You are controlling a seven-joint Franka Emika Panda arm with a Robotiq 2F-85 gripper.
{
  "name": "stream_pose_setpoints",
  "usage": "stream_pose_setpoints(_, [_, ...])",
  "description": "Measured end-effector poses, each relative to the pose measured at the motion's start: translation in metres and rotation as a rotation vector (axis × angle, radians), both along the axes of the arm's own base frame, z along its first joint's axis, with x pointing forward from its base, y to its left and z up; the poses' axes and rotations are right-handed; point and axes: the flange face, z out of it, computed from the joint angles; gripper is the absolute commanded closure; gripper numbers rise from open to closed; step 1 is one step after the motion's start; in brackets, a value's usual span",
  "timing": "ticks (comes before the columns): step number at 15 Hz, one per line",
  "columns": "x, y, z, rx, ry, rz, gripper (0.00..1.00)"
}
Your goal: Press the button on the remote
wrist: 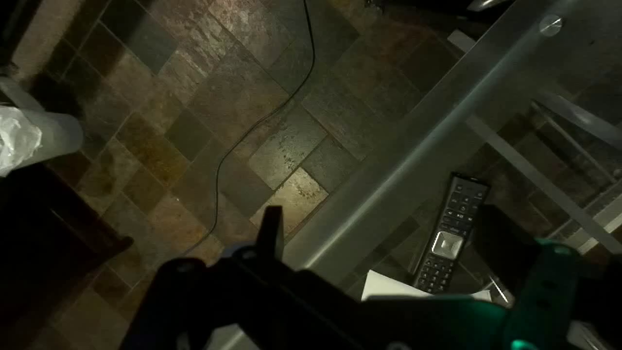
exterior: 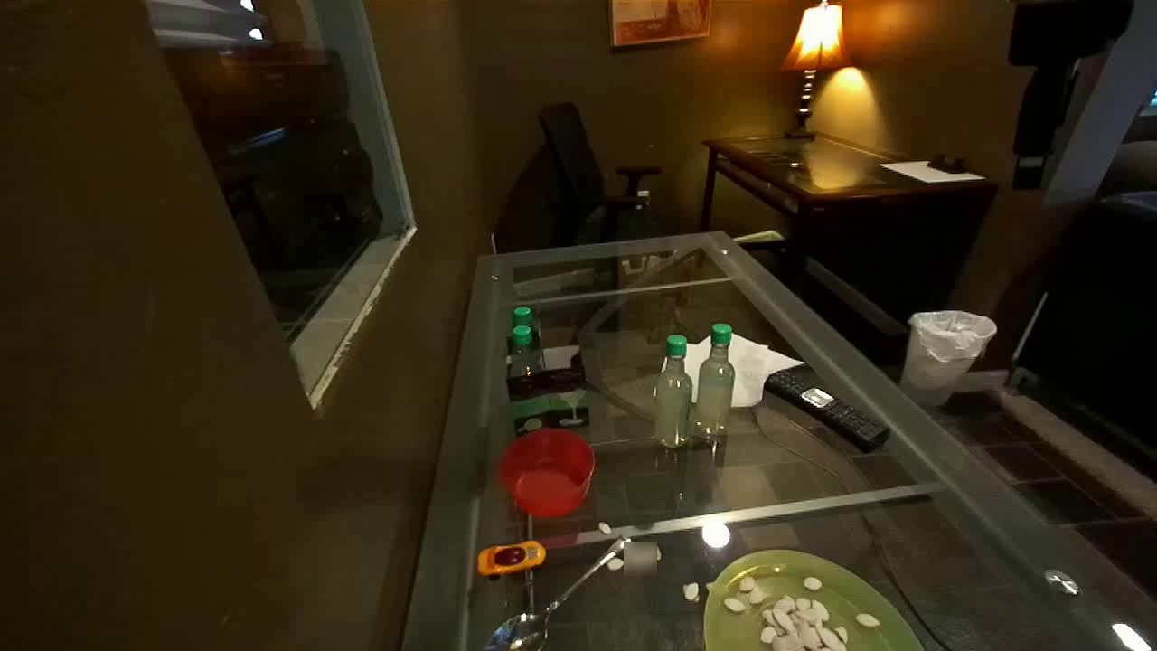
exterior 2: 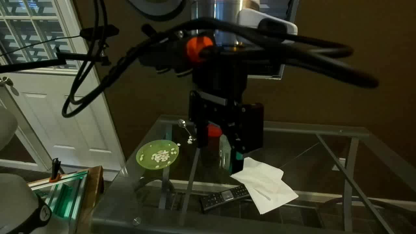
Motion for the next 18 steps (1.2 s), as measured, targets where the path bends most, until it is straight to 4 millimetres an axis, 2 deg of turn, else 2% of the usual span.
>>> stream_pose_setpoints(10, [0.001,0.001,0.000,0.001,-0.001,0.004,0.00])
stream_pose_setpoints(14, [0.020,0.030,-0.020,0.141,-0.081,0.056,0.00])
stream_pose_setpoints(15, [0.028,0.039,-0.029,0.192,-0.103,0.064,0.25])
stream_pose_setpoints(16, [0.034,0.047,-0.038,0.246,-0.113,0.063,0.26])
stream_pose_setpoints(18, [0.044,0.056,-0.061,0.350,-0.115,0.052,0.41])
